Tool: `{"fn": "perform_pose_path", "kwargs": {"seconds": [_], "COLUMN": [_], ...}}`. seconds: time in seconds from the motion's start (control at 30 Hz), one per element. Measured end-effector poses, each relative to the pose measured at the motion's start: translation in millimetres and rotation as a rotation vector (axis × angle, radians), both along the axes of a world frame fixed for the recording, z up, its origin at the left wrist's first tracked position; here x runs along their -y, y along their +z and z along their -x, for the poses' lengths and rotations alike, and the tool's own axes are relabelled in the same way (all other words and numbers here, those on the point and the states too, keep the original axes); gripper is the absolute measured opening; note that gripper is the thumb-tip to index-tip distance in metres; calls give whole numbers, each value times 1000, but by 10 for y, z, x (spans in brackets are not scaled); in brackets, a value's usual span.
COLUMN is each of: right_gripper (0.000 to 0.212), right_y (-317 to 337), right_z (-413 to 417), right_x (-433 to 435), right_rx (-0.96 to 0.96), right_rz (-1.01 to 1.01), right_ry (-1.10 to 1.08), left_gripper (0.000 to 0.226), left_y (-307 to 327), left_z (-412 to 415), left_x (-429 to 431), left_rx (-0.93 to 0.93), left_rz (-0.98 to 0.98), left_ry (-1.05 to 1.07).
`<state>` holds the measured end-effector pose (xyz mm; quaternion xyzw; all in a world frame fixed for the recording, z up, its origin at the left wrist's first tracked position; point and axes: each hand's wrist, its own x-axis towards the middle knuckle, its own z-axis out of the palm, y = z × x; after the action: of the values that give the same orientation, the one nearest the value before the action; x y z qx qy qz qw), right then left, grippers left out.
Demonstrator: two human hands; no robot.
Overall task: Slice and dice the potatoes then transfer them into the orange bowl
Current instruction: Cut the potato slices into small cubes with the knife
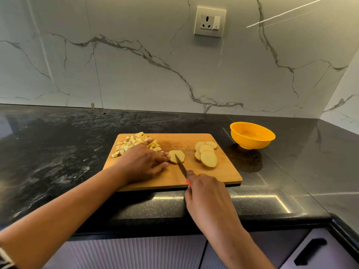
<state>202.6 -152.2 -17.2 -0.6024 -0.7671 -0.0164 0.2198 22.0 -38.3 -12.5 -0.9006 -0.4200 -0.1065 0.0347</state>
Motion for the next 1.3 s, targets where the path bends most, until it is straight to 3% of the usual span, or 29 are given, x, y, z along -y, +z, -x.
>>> {"fn": "perform_pose_path", "kwargs": {"seconds": [0.07, 0.2, 0.33, 0.6, 0.67, 0.8, 1.0, 1.3], "right_gripper": [51, 49, 48, 26, 31, 51, 48, 43], "right_y": [23, 37, 20, 53, 34, -45, -16, 206], "right_z": [15, 66, 122, 268, 249, 123, 35, -362], "right_x": [-14, -145, -262, -376, -313, -122, 44, 338], "right_rx": [-18, -32, -4, 121, 132, 102, 24, -113], "right_rz": [-24, -67, -34, 31, 34, 34, 9, -91], "right_ry": [-13, -12, -2, 9, 16, 17, 45, 51], "left_gripper": [39, 67, 54, 54, 54, 53, 34, 31], "left_y": [1, -5, 0, -14, -7, 4, -1, 141], "left_z": [32, 85, 62, 54, 51, 53, 45, 56], "left_x": [-6, -30, -11, -31, -31, -21, -14, -67], "left_rx": [50, 89, 39, -12, -24, -11, 23, 225], "left_rz": [1, 15, -4, -16, -24, 1, 20, 122], "left_ry": [12, -1, -45, -64, -63, -60, -36, 15]}}
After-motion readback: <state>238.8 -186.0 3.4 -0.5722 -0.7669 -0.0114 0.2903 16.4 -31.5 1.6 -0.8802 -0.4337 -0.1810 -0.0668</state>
